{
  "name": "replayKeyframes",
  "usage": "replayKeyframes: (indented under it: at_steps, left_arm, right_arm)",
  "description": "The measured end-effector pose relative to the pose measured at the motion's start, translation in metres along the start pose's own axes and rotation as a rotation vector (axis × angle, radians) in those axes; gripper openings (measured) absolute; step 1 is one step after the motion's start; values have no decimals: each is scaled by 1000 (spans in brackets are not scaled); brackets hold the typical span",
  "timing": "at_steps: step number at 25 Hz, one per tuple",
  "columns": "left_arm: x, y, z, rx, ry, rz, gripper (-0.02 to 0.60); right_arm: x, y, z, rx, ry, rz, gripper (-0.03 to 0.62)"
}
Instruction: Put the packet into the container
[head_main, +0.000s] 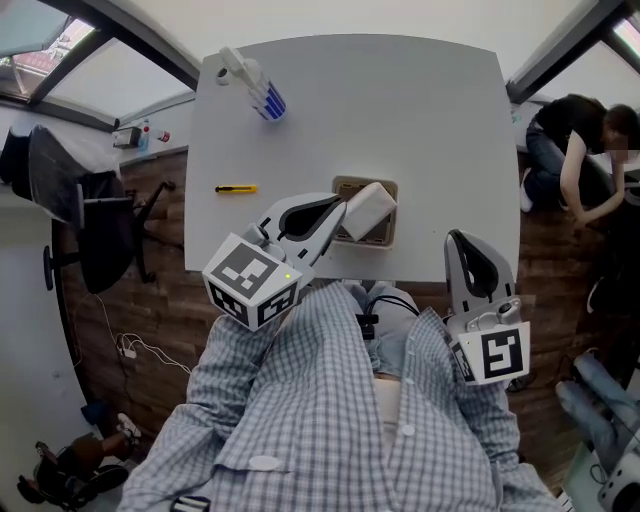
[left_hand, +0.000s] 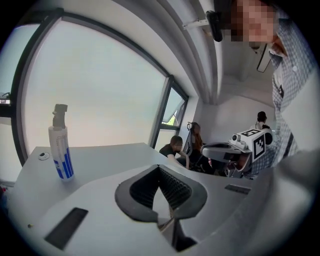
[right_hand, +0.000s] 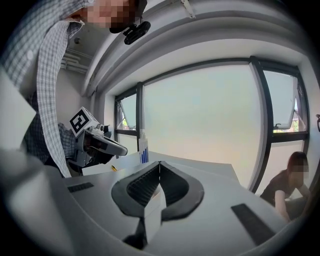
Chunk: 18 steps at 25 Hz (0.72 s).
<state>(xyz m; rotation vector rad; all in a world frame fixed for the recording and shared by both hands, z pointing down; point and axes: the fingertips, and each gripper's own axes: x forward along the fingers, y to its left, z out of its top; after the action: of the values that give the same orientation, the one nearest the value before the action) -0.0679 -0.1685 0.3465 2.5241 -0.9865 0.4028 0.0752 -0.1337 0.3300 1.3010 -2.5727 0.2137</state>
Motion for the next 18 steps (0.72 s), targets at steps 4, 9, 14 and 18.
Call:
replayKeyframes:
  at_steps: [4, 9, 14, 18]
  left_arm:
    - [-12, -5, 6, 7, -19, -2, 8]
    - [-27, -4, 18, -25, -88, 32, 8]
    - [-43, 2, 28, -66, -159, 83, 8]
    - [-56, 6, 36, -65, -208, 115, 8]
  right_arm:
    - [4, -1, 9, 1, -19, 10, 12]
    - [10, -7, 15, -1, -38, 16, 12]
    - [15, -12, 23, -14, -57, 30, 12]
    - [19, -13, 29, -9, -76, 40, 12]
